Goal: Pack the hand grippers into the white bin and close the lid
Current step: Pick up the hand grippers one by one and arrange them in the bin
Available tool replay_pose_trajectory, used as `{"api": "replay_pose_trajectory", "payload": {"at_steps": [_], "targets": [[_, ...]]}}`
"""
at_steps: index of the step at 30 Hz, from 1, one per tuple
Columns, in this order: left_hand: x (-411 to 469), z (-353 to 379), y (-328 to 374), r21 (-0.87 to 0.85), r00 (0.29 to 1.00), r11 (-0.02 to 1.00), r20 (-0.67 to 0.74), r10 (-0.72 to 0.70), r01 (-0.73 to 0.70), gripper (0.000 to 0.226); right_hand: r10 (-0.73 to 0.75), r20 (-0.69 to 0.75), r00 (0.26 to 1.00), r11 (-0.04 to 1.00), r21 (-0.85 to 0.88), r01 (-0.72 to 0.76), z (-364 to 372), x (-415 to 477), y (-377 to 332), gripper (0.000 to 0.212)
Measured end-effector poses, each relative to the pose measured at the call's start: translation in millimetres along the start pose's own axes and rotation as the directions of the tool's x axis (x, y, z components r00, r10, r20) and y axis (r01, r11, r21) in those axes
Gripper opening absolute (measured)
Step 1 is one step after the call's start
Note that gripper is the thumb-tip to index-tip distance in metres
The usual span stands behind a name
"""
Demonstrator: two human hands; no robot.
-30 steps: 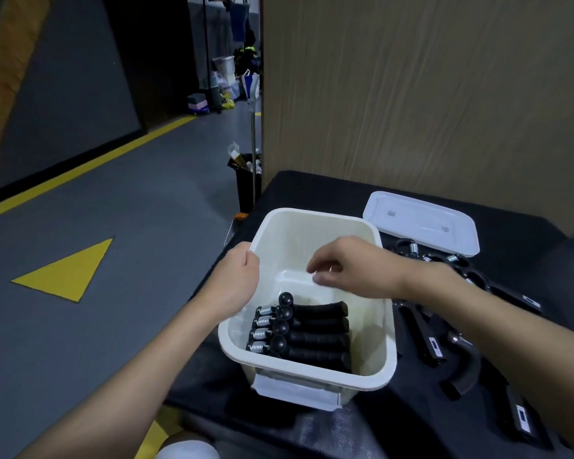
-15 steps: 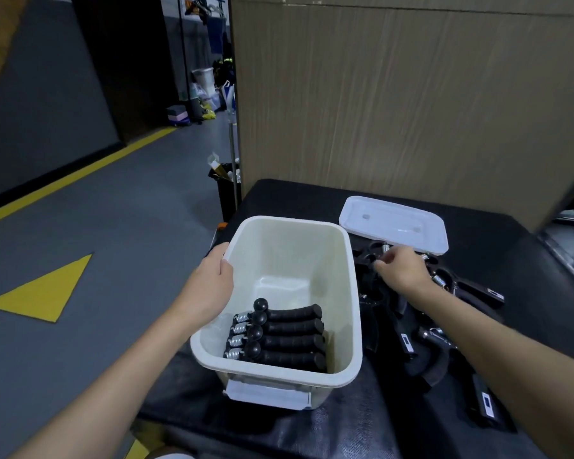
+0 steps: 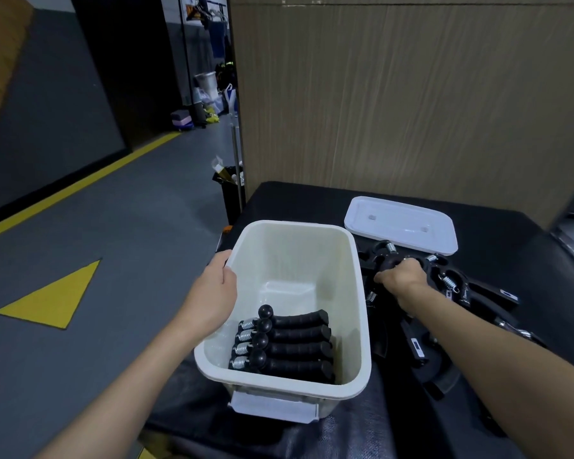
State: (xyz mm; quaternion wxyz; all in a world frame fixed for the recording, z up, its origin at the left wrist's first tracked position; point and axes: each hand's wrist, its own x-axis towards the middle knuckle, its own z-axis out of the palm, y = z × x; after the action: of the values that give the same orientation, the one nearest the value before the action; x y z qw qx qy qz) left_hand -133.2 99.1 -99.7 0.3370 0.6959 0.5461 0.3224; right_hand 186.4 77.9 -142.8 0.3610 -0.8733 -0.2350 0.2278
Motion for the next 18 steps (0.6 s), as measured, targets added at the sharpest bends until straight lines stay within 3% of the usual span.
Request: {"api": "replay_pose_trajectory", "payload": {"at_steps": [2, 9, 12, 15, 18], "targets": [[0.2, 0.1, -0.1, 0.001, 1.000, 1.000, 0.002, 0.000, 0.000, 0.040, 0.009, 0.007, 1.000, 0.998, 0.063, -0.009, -5.4, 1.1, 1.0, 0.018], [0.0, -0.6, 1.8, 0.020, 1.000, 1.000, -0.001, 0.010, -0.010, 0.040, -0.083, 0.015, 0.996, 0.976, 0.203, 0.078, -40.6, -1.6, 11.1, 0.011], [-0.8, -1.0, 2.8, 0.028, 1.000, 1.000, -0.001, 0.009, -0.009, 0.040, -0.178, 0.048, 0.983, 0.931, 0.332, 0.153, -63.7, -16.9, 6.5, 0.016], [-2.1, -1.0, 5.2, 0.034, 1.000, 0.999, -0.004, 0.010, -0.010, 0.039, -0.318, 0.071, 0.945, 0.852, 0.458, 0.252, -85.1, -35.6, -3.6, 0.005], [-3.0, -1.3, 6.6, 0.033, 1.000, 0.999, -0.001, 0.005, -0.005, 0.038, -0.449, 0.065, 0.891, 0.785, 0.506, 0.358, -100.7, -58.1, -19.1, 0.020]]}}
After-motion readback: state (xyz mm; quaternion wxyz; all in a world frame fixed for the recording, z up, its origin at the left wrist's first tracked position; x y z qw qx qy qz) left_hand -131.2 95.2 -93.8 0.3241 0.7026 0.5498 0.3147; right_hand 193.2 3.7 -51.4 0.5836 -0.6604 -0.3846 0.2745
